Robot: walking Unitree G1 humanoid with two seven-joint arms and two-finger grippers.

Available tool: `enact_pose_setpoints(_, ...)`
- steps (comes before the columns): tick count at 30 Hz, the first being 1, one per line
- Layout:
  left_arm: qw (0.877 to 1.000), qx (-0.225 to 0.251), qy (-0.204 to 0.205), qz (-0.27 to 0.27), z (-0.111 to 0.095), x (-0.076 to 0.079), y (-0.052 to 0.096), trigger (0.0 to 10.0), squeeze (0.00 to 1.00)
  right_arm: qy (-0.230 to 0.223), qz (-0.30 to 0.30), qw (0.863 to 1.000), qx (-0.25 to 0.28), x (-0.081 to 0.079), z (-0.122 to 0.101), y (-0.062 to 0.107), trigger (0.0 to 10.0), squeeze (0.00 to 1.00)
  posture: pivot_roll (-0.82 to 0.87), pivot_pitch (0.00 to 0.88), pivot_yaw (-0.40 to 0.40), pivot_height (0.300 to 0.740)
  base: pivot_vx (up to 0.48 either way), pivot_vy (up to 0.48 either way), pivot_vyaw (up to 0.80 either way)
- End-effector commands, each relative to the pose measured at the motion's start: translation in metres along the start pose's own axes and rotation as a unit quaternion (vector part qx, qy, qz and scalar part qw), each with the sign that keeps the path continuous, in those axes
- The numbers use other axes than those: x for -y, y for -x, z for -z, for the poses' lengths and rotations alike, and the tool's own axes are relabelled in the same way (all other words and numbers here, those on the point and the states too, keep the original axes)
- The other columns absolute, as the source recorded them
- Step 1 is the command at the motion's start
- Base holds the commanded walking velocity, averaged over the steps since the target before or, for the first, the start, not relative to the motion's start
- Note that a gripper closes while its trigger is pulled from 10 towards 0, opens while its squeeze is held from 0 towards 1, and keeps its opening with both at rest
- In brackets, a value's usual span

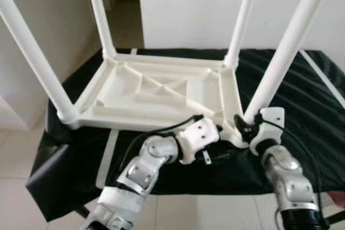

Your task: Building children table

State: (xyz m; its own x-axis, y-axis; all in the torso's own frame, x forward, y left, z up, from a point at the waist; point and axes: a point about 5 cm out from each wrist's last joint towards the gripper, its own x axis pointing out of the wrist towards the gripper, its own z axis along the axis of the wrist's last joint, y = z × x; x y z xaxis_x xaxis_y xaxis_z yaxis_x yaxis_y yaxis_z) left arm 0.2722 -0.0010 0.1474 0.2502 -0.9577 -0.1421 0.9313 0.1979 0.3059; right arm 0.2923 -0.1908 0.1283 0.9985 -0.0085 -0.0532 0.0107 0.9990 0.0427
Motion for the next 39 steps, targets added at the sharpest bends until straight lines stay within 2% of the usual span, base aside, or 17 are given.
enact_pose_setpoints(1, 1.000, -0.011, 0.001, -0.006, 0.003, 0.000, 0.005, 10.0, 0.00, -0.033, 0.044, 0.998, -0.033, -0.005, 0.013, 0.002, 10.0, 0.00, 0.00, 0.000, -0.016, 0.740, 0.000, 0.000, 0.00)
enact_pose_setpoints(3, 1.000, -0.013, 0.001, -0.005, 0.004, 0.000, 0.007, 10.0, 0.00, -0.038, 0.051, 0.997, -0.035, -0.009, 0.014, 0.003, 10.0, 0.00, 0.00, 0.000, -0.016, 0.740, 0.000, 0.000, 0.00)
enact_pose_setpoints(5, 1.000, -0.016, 0.004, -0.008, 0.006, 0.001, 0.009, 10.0, 0.00, -0.055, 0.099, 0.993, -0.036, -0.018, 0.014, 0.002, 10.0, 0.00, 0.01, 0.000, -0.020, 0.740, 0.000, 0.000, 0.00)
enact_pose_setpoints(6, 1.000, -0.016, 0.004, -0.008, 0.006, 0.001, 0.009, 10.0, 0.00, -0.055, 0.099, 0.993, -0.036, -0.018, 0.014, 0.002, 10.0, 0.00, 0.01, 0.000, -0.020, 0.740, 0.000, 0.000, 0.00)
enact_pose_setpoints(7, 1.000, -0.018, 0.008, -0.011, 0.007, 0.001, 0.011, 10.0, 0.00, -0.074, 0.161, 0.984, -0.035, -0.022, 0.014, 0.002, 10.0, 0.00, 0.02, 0.000, -0.026, 0.740, 0.000, 0.000, 0.00)
enact_pose_setpoints(8, 1.000, -0.018, 0.008, -0.011, 0.007, 0.001, 0.011, 10.0, 0.00, -0.074, 0.161, 0.984, -0.035, -0.022, 0.014, 0.002, 10.0, 0.00, 0.02, 0.000, -0.026, 0.740, 0.000, 0.000, 0.00)
enact_pose_setpoints(11, 1.000, -0.021, 0.013, -0.019, 0.009, 0.000, 0.012, 10.0, 0.00, -0.089, 0.210, 0.973, -0.027, -0.027, 0.011, 0.002, 10.0, 0.00, 0.01, 0.000, -0.024, 0.740, 0.000, 0.000, 0.00)
enact_pose_setpoints(16, 0.999, -0.023, 0.015, -0.025, 0.009, -0.001, 0.012, 10.0, 0.00, -0.074, 0.190, 0.979, -0.017, -0.032, 0.006, 0.003, 10.0, 0.00, 0.01, 0.000, -0.030, 0.740, 0.000, 0.000, 0.00)
enact_pose_setpoints(24, 0.999, -0.022, 0.011, -0.033, 0.007, -0.005, 0.013, 10.0, 0.00, -0.059, 0.192, 0.980, -0.013, -0.036, 0.005, 0.002, 10.0, 0.00, 0.02, 0.000, -0.042, 0.740, 0.000, 0.000, 0.00)
enact_pose_setpoints(25, 0.999, -0.021, 0.011, -0.035, 0.007, -0.005, 0.013, 10.0, 0.00, -0.058, 0.191, 0.980, -0.011, -0.035, 0.004, 0.001, 10.0, 0.94, 0.03, 0.000, -0.044, 0.740, 0.000, 0.000, 0.00)
enact_pose_setpoints(26, 0.999, -0.020, 0.012, -0.036, 0.006, -0.005, 0.013, 10.0, 0.00, -0.055, 0.189, 0.980, -0.009, -0.034, 0.004, 0.001, 10.0, 1.00, 0.03, 0.000, -0.045, 0.740, 0.000, 0.000, 0.00)
enact_pose_setpoints(36, 0.999, -0.020, 0.013, -0.043, 0.007, -0.005, 0.014, 10.0, 0.00, -0.036, 0.136, 0.990, 0.022, -0.026, -0.001, 0.002, 10.0, 1.00, 0.04, 0.000, -0.055, 0.740, 0.000, 0.000, 0.00)
enact_pose_setpoints(37, 0.999, -0.021, 0.012, -0.043, 0.006, -0.005, 0.014, 10.0, 0.00, -0.030, 0.101, 0.994, 0.030, -0.022, -0.002, 0.003, 10.0, 1.00, 0.05, 0.000, -0.057, 0.740, 0.000, 0.000, 0.00)
enact_pose_setpoints(39, 0.999, -0.021, 0.012, -0.044, 0.006, -0.005, 0.014, 10.0, 0.00, -0.029, 0.086, 0.995, 0.034, -0.021, -0.003, 0.003, 10.0, 1.00, 0.05, 0.000, -0.058, 0.740, 0.000, 0.000, 0.00)
